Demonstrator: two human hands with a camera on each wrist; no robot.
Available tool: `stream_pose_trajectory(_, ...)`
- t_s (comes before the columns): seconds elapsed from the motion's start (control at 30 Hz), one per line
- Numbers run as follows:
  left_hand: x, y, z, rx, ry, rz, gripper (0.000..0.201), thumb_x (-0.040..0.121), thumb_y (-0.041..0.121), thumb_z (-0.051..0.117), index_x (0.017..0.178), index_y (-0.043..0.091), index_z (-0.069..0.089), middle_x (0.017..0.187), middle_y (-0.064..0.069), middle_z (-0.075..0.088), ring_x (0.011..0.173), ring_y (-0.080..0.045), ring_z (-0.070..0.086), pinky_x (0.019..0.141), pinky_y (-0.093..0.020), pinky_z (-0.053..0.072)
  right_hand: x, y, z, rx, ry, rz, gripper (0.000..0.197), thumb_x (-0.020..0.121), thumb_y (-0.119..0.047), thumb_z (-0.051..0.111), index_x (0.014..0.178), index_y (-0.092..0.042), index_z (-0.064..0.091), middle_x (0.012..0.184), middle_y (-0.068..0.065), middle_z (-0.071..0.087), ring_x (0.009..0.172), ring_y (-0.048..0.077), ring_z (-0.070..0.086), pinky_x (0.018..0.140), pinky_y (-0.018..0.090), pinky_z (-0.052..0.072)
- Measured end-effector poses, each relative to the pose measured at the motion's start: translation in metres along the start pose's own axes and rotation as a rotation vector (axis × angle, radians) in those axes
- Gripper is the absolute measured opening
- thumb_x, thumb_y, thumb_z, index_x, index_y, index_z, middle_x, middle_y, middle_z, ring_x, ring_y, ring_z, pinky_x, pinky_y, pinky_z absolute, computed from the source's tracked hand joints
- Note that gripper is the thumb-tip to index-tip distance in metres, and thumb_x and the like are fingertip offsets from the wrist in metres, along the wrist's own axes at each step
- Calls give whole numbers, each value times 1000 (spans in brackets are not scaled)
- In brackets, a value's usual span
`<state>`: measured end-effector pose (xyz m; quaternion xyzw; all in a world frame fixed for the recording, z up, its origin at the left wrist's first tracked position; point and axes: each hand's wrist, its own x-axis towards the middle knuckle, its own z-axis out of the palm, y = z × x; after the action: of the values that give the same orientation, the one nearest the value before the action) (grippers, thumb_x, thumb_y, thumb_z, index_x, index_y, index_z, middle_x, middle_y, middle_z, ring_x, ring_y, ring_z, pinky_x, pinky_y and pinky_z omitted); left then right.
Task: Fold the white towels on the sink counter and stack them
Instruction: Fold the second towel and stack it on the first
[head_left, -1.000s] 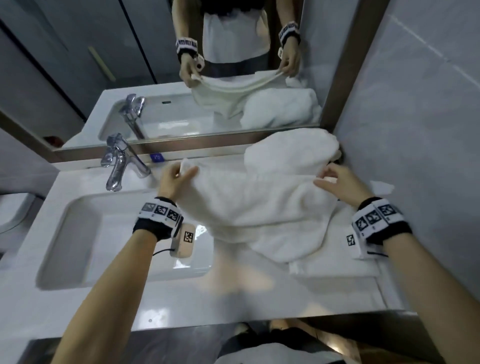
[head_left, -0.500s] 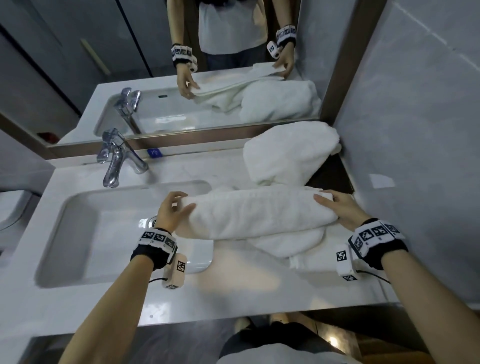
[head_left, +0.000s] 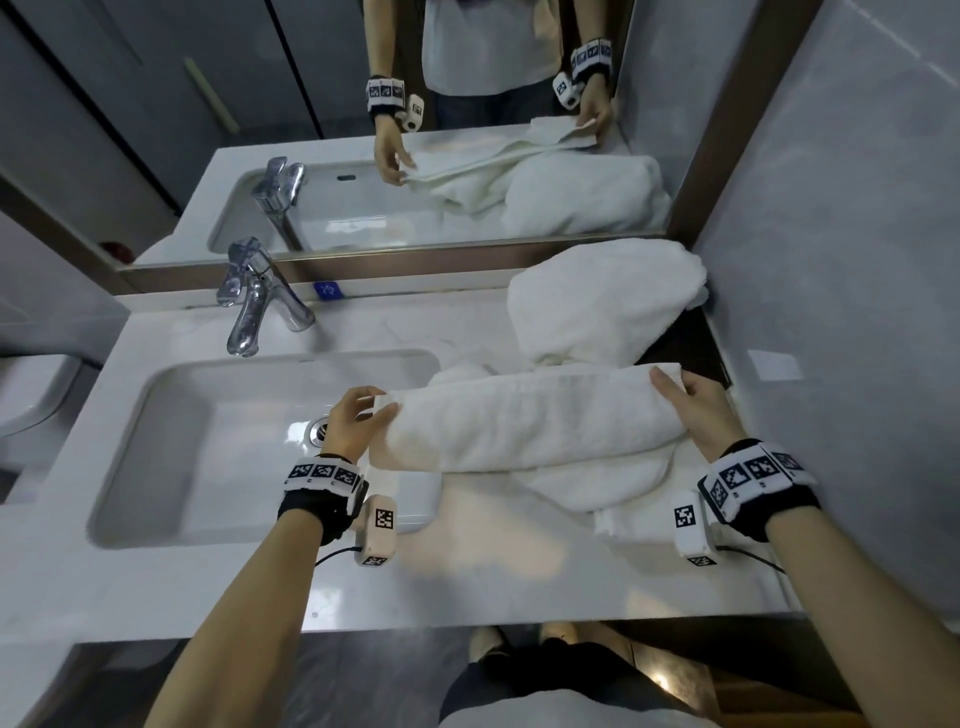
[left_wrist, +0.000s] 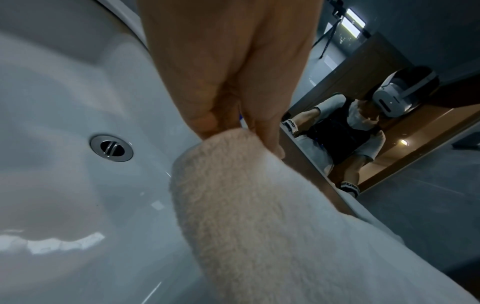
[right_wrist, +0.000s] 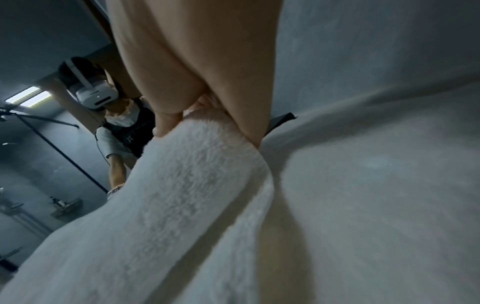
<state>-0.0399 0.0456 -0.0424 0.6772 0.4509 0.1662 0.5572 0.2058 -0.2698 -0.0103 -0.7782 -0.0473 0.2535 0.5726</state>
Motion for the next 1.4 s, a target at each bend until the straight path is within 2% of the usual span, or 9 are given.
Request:
stream_pose_trajectory(0.13, 4, 3, -2, -74, 13, -26, 15, 88, 12, 63, 79, 17, 52, 87, -5, 60, 81, -20, 53, 67, -22, 44, 1, -5, 2, -36, 26, -33, 35, 93, -30, 56, 109, 0, 64, 116, 19, 65, 105, 27, 59, 89, 36, 45)
stream_pose_trajectory(0.3, 8, 12, 1, -134, 58, -20, 11, 96, 20, 50, 97, 10, 45, 80, 3, 50, 78, -14, 46, 67, -25, 39, 4, -11, 0, 98, -33, 17, 28, 95, -28, 53, 111, -7, 62, 118, 13, 64, 108, 24, 60, 98, 40, 47)
stream_pose_trajectory(0.53, 19, 15, 7, -176, 128, -84, 14, 97, 31, 40, 104, 19, 36, 79, 6, 39, 70, -10, 39, 64, -26, 32, 16, -23, 7, 204, 79, -80, 12, 93, -24, 57, 90, -15, 66, 87, -5, 68, 72, 1, 67, 63, 15, 54)
stream_pose_trajectory(0.8, 15, 16, 33, -101, 124, -153, 15, 100, 19, 35, 114, 14, 36, 90, 0, 45, 93, -16, 41, 77, -25, 34, 43, 1, 19, -85, 162, 26, 29, 91, -24, 58, 110, -1, 57, 103, 11, 57, 94, 22, 54, 79, 30, 44)
stream_pose_trajectory(0.9, 10, 13, 32, 68, 44, -241, 27, 100, 24, 38, 117, 6, 46, 106, -7, 44, 100, -17, 40, 84, -26, 29, 46, -5, 13, -124, 59, 132, 39, 91, -36, 57, 88, 2, 64, 85, 9, 58, 83, 21, 54, 67, 19, 43)
stream_pose_trajectory(0.97, 10, 18, 33, 221, 89, -152, 20, 97, 22, 46, 104, 4, 53, 107, -13, 46, 101, -24, 44, 86, -30, 34, 45, -10, 9, -149, 9, 206, 47, 90, -42, 57, 93, 5, 65, 88, 10, 62, 84, 22, 57, 77, 21, 47)
stream_pose_trajectory(1.03, 10, 25, 38, 503, 104, 121, 30, 94, 17, 54, 117, -1, 53, 124, -20, 49, 118, -32, 45, 100, -37, 36, 42, -14, 7, -116, -38, 222, 47, 91, -36, 58, 111, 6, 61, 110, 14, 64, 97, 24, 59, 82, 31, 49)
stream_pose_trajectory(1.17, 11, 54, 77, 698, -301, 600, 36, 94, 20, 54, 127, 6, 53, 131, -14, 54, 125, -29, 46, 105, -33, 33, 34, -18, 9, -53, -112, 128, 40, 95, -32, 51, 125, -5, 54, 119, 7, 60, 105, 20, 56, 88, 30, 42)
stream_pose_trajectory(1.4, 8, 77, 142, 766, -596, 482, 35, 96, 39, 45, 120, 16, 55, 121, -6, 60, 111, -27, 55, 96, -37, 41, 36, -11, 14, -162, 36, -105, 25, 95, -36, 49, 100, -11, 49, 91, -3, 56, 81, 7, 53, 67, 22, 41)
